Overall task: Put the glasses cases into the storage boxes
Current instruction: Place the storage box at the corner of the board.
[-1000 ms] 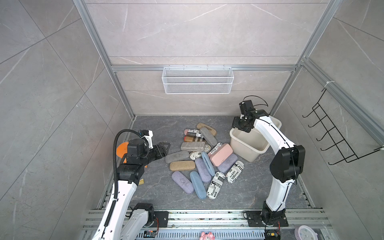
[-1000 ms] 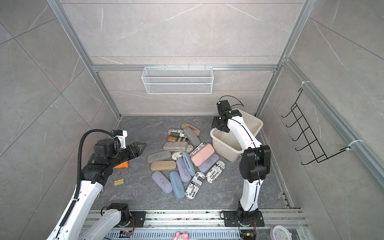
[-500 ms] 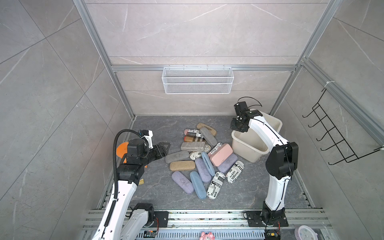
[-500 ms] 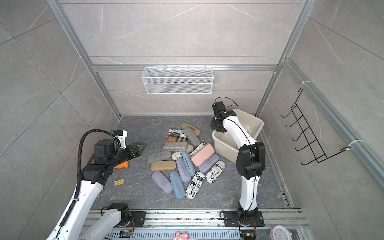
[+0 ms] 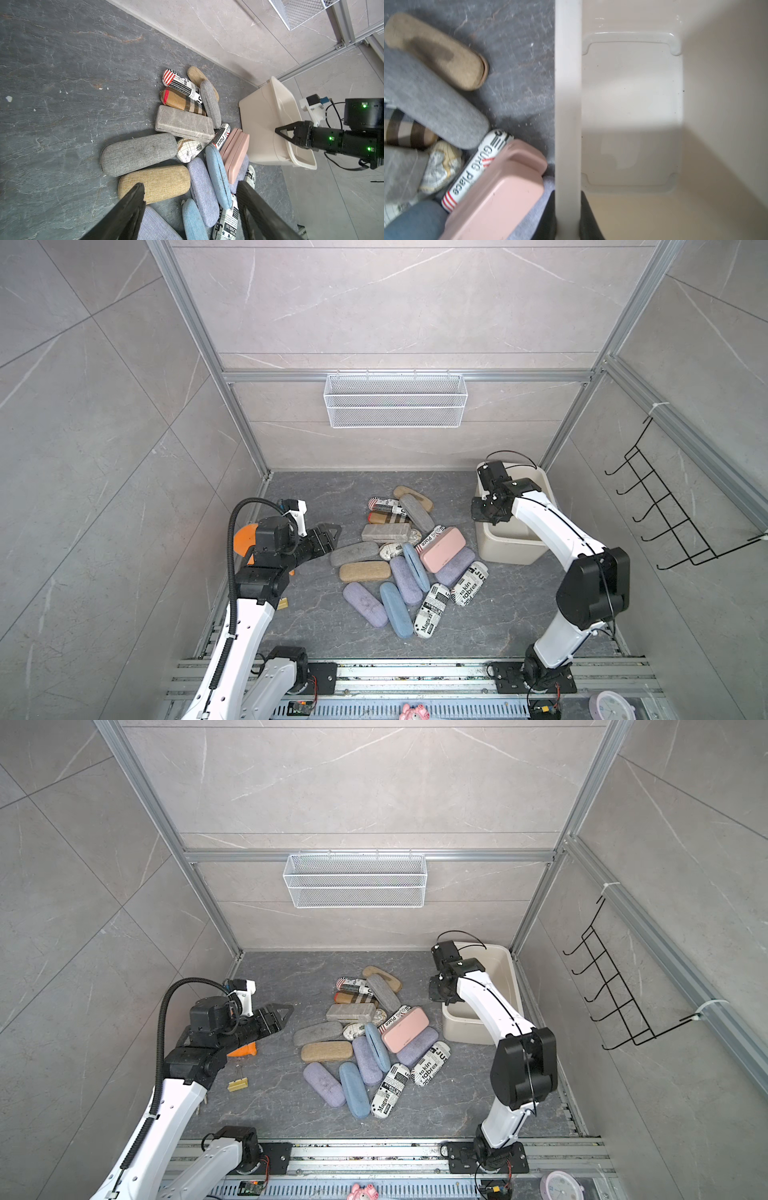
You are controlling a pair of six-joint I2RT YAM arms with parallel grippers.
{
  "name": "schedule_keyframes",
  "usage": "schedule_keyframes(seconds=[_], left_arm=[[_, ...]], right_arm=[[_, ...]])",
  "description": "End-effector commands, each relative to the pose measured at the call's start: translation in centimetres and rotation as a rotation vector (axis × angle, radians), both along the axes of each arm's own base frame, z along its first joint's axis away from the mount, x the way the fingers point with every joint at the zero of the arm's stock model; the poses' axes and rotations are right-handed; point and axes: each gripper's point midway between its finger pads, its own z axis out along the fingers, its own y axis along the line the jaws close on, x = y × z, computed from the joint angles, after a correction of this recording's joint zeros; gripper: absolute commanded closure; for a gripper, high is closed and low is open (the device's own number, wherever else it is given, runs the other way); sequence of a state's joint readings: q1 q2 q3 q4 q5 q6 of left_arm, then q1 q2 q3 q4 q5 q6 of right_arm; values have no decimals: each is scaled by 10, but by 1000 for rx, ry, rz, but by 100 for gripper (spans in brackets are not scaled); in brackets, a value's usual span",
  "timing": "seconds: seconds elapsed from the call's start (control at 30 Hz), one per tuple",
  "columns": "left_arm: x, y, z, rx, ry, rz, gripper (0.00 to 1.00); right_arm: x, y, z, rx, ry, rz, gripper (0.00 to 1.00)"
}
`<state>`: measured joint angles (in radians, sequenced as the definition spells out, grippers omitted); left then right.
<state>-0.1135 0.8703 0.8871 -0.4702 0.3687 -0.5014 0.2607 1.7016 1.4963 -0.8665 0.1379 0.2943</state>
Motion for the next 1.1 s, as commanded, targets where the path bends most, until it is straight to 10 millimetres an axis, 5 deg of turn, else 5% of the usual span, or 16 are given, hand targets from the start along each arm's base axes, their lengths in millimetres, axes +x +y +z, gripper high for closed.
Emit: schedule_keyframes(seconds=[0.0, 0.33, 0.37, 0.4, 0.57, 0.87, 1.07], left_arm=[[3, -7, 7, -35, -25, -29, 28], [9, -16, 5, -66, -18, -63, 30], [10, -17, 3, -65, -13, -64, 31], [10, -17, 1, -62, -6, -57, 30], [15, -13, -10, -30, 27, -11, 31], [10, -16, -50, 46, 192, 99, 38], [-1, 4, -103, 148, 350, 197, 38]], right_arm=[[-33, 9, -17, 36, 109, 94, 83], [-57, -6, -17, -63, 143, 190, 68], [-57, -8, -14, -72, 140, 177, 60], [-56, -8, -9, -68, 129, 171, 49], [-46, -3, 41, -68, -23, 153, 35], [-52, 49, 95, 12, -262, 219, 40], [-58, 64, 85, 81, -279, 258, 53]])
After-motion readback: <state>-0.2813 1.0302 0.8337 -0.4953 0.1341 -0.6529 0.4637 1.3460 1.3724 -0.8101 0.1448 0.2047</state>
